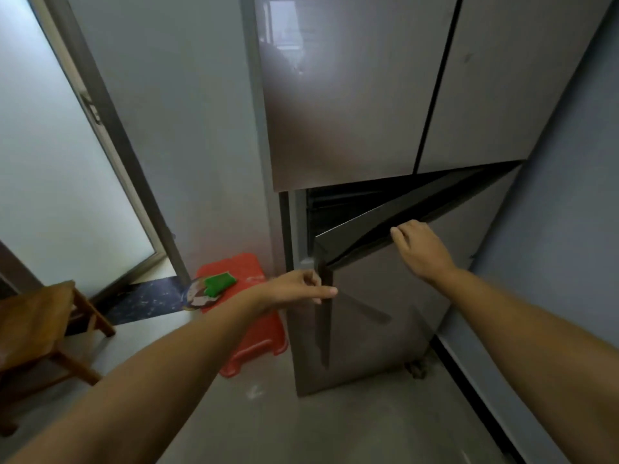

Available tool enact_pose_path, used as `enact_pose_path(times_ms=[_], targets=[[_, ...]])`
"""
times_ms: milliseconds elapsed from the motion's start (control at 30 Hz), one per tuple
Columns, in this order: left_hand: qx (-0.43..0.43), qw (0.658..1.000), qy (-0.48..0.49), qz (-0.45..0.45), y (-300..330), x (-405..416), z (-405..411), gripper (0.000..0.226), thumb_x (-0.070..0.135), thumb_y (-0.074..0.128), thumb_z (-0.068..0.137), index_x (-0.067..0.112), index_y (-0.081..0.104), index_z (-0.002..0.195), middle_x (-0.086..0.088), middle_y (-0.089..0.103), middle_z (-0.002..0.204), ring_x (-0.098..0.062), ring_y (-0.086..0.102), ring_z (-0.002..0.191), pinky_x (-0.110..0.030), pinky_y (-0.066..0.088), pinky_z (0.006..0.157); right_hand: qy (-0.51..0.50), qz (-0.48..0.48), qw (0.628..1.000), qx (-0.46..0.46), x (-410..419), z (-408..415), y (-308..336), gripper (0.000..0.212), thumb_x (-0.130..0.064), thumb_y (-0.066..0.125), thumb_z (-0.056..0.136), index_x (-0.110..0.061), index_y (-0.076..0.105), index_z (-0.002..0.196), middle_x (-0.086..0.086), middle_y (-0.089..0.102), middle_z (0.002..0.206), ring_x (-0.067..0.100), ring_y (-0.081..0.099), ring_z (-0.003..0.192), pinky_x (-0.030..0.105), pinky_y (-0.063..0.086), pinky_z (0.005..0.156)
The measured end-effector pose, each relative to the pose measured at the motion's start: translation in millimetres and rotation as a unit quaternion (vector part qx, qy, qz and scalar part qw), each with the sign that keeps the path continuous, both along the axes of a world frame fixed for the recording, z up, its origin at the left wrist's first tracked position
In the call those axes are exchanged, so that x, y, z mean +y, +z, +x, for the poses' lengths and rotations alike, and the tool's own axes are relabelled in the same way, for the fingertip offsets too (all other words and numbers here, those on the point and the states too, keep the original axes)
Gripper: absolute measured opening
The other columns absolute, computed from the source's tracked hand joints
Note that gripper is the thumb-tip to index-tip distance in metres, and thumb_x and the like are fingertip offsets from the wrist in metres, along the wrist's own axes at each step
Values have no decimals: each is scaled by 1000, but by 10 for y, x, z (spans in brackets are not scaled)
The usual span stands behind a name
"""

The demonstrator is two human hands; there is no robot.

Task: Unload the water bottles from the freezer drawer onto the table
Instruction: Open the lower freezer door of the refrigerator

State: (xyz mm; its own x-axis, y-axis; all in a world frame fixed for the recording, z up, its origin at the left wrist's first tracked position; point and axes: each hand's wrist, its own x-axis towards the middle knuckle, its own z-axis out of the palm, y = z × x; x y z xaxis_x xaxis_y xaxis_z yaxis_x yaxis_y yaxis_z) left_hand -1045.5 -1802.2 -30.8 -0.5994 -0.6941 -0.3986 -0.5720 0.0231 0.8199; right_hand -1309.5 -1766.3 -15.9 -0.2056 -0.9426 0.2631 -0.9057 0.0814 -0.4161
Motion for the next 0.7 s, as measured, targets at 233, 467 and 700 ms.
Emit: enact_pose_path(times_ms=[233,467,700], targets=[[6,985,-170,0,448,339,-410,15,33,57,92,20,63,98,1,66,103,-12,62,100,-37,47,100,-66,94,992,44,868,-276,205,37,-32,37,101,-8,65,103,9,62,108,26,57,106,46,31,109],[-24,936,-281,-210,528,612,-1485,50,37,65,87,20,46,130,-2,55,122,-15,56,109,-27,46,94,-169,152,974,-1,1629,-657,457,50,-41,20,104,-19,51,135,7,50,143,25,43,133,49,4,119],[-17,791,-373,-484,496,749,-2739,91,28,64,87,26,3,153,-3,-3,162,-21,1,149,-42,19,120,-226,299,927,-22,2067,-1242,556,99,-67,44,87,-12,-6,153,8,14,161,26,20,147,50,12,119]])
